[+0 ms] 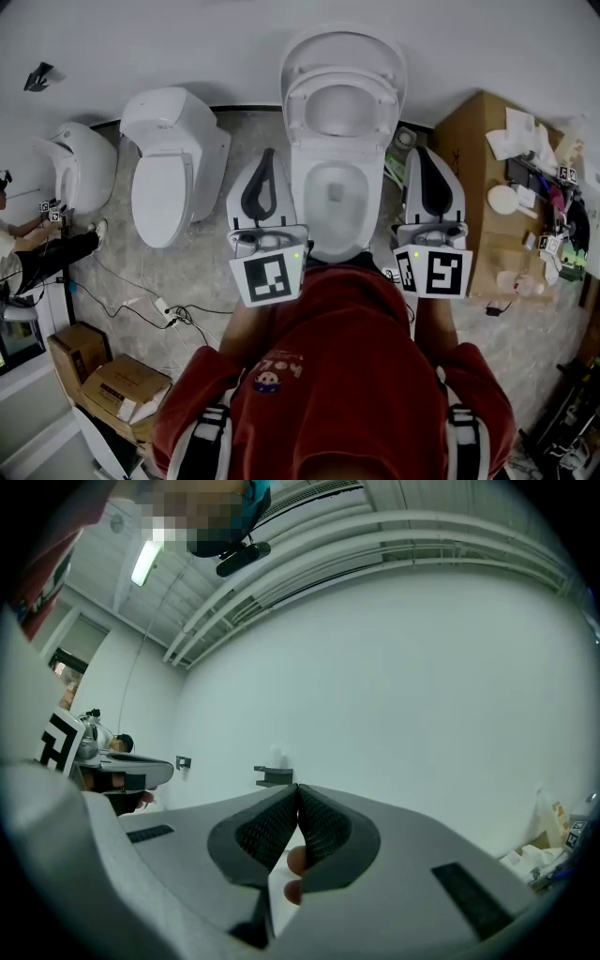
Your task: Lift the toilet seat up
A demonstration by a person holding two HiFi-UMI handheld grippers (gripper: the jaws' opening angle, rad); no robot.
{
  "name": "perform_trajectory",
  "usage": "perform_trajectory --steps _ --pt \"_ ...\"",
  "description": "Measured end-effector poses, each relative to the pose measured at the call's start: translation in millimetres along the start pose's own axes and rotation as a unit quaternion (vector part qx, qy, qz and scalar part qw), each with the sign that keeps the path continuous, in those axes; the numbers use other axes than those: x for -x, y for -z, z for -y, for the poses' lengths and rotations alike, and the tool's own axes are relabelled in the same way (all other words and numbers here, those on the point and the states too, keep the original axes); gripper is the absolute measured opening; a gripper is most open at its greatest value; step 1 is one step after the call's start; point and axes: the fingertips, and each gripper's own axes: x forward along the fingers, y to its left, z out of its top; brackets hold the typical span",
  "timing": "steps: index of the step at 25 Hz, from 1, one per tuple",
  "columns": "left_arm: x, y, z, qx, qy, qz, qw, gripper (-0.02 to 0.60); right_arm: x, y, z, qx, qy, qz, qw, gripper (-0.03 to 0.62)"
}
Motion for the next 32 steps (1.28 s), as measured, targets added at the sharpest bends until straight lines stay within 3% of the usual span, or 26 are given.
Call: perform_trajectory --steps 10,32 --pt "3.8 -4.0 2.1 0.002 0.011 0.01 0.9999 0.009 4.8 -2.2 7.3 0.006 0.019 0.002 1.0 0.014" --pt "5.2 -3.6 -8.5 0.024 0.026 0.009 0.9993 0.009 -0.5 -0.4 -3.7 0.009 0.007 -0.003 1.0 0.014"
